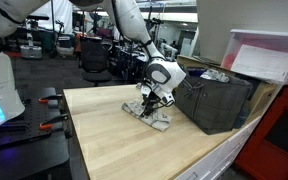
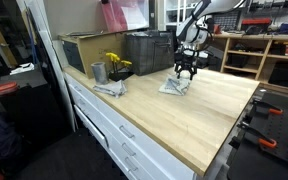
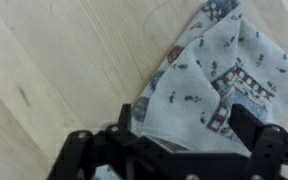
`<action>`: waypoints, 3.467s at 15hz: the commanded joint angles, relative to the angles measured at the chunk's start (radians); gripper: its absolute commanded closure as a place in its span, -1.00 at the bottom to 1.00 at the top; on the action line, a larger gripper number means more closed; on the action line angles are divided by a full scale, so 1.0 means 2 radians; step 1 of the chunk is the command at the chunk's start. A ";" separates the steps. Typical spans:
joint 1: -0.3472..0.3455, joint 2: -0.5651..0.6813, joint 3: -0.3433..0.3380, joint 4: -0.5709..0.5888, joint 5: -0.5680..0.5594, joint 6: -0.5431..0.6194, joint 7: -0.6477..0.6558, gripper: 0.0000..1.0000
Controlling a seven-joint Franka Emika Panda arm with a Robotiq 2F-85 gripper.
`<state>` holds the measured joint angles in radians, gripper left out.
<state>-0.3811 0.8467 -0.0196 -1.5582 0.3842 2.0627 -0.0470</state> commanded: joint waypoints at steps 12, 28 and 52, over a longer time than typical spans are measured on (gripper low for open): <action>-0.012 -0.011 0.009 -0.014 0.030 -0.012 -0.107 -0.41; 0.024 -0.058 0.008 -0.072 0.019 0.072 -0.096 1.00; 0.191 -0.063 -0.012 -0.035 -0.078 0.109 0.141 0.20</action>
<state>-0.0276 0.7189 -0.0136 -1.6359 0.2744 2.2424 0.1778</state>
